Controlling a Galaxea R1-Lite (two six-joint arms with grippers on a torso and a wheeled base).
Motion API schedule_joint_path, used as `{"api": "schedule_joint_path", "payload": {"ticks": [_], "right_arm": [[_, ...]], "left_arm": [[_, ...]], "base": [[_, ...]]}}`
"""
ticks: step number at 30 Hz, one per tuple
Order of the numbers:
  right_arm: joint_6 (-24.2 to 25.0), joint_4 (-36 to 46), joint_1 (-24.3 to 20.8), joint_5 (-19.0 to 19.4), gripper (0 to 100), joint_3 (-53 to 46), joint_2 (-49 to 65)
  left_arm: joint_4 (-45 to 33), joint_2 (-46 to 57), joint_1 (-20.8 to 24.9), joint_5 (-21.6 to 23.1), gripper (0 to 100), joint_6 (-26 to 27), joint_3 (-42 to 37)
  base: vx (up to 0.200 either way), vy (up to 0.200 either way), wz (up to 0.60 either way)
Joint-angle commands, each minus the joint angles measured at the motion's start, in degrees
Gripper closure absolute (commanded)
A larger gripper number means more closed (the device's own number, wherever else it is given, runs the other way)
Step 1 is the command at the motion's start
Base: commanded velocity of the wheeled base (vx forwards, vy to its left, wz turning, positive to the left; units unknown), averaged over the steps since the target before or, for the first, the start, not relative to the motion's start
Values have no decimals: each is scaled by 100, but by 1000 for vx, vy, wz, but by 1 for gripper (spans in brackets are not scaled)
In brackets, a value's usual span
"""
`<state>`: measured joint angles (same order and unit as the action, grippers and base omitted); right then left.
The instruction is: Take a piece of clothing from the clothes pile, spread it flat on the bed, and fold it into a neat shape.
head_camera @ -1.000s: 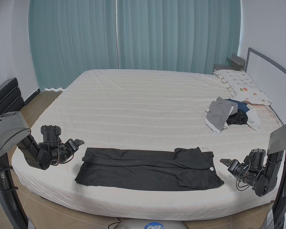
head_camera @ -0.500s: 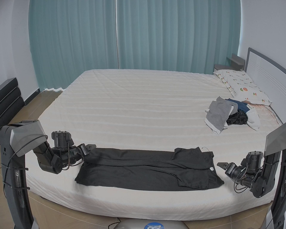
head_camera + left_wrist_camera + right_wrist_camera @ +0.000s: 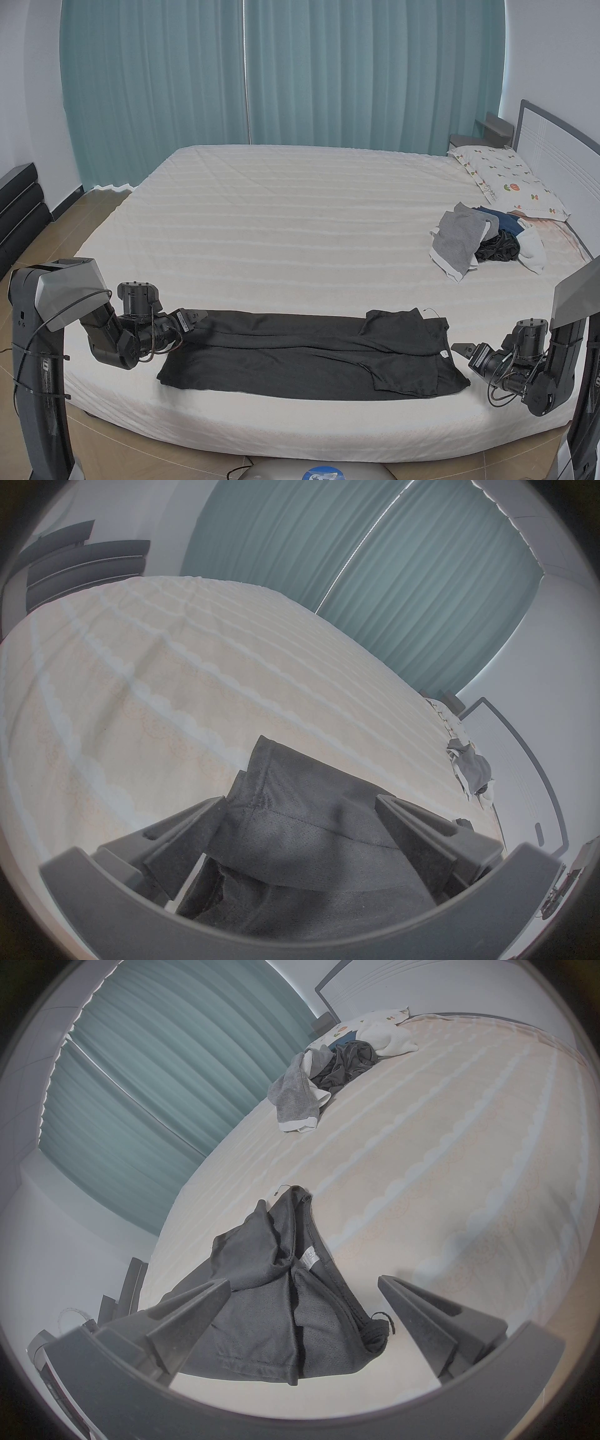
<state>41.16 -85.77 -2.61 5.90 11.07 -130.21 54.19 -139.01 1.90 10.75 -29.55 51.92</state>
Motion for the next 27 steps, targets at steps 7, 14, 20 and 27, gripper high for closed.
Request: {"api": "schedule_joint_path", "payload": {"ticks": [7, 14, 20, 27], "right_arm": [[-2, -1, -3, -1, 0, -8, -13], [-2, -1, -3, 8, 0, -8, -13], [-2, -1, -3, -1, 0, -17, -5], [7, -1, -20, -1, 0, -26, 4]], "left_arm": [[-5, -82, -14, -12, 0, -7, 20], [-5, -65, -146, -205, 100, -7, 11], [4, -47, -243, -478, 100, -51, -6], [197, -3, -217, -478, 100, -86, -86]], "base": [[0, 0, 0], [0, 0, 0], [0, 0, 0], [0, 0, 0]]}}
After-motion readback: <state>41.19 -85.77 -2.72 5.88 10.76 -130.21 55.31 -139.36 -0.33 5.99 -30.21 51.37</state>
